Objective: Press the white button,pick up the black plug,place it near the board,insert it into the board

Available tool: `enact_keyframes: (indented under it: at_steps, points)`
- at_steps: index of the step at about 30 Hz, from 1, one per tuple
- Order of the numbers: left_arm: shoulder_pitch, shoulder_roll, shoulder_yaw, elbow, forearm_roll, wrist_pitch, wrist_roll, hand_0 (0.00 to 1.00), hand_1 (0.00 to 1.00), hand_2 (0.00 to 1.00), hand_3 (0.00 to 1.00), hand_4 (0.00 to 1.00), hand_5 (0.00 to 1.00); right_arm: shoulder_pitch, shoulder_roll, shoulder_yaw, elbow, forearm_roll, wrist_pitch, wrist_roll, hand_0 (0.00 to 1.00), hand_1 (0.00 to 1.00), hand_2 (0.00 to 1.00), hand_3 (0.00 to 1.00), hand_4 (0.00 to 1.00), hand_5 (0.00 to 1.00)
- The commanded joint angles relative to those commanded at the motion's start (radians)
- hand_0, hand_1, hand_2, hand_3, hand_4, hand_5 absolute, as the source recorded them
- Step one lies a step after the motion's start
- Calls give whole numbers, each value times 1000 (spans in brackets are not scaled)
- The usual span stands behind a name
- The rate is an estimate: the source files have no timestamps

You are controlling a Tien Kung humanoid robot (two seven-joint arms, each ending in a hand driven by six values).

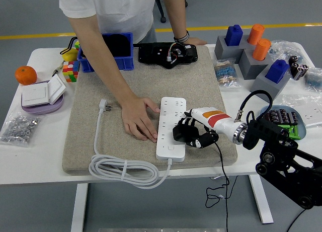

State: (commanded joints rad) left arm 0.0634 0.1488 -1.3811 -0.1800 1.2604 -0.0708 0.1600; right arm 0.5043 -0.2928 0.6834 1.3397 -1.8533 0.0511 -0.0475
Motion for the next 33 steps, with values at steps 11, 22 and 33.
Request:
enact_keyframes:
  at_steps: [11,22,33]
  points:
    - [-1,0,-2,0,2,0,1,704,699,670,711,722,287,3,8,-2,-1,11,-24,-3,187,256,461,552,778,2]
    - [0,-1,-3,0,2,0,1,705,698,670,712,722,288,3,12,-2,-5,4,-24,-18,206,298,486,554,833,2]
    - [0,-1,-1,0,1,0,0,705,699,670,712,722,287,1,11,-2,1,7,-15,-23,207,321,486,557,905,2]
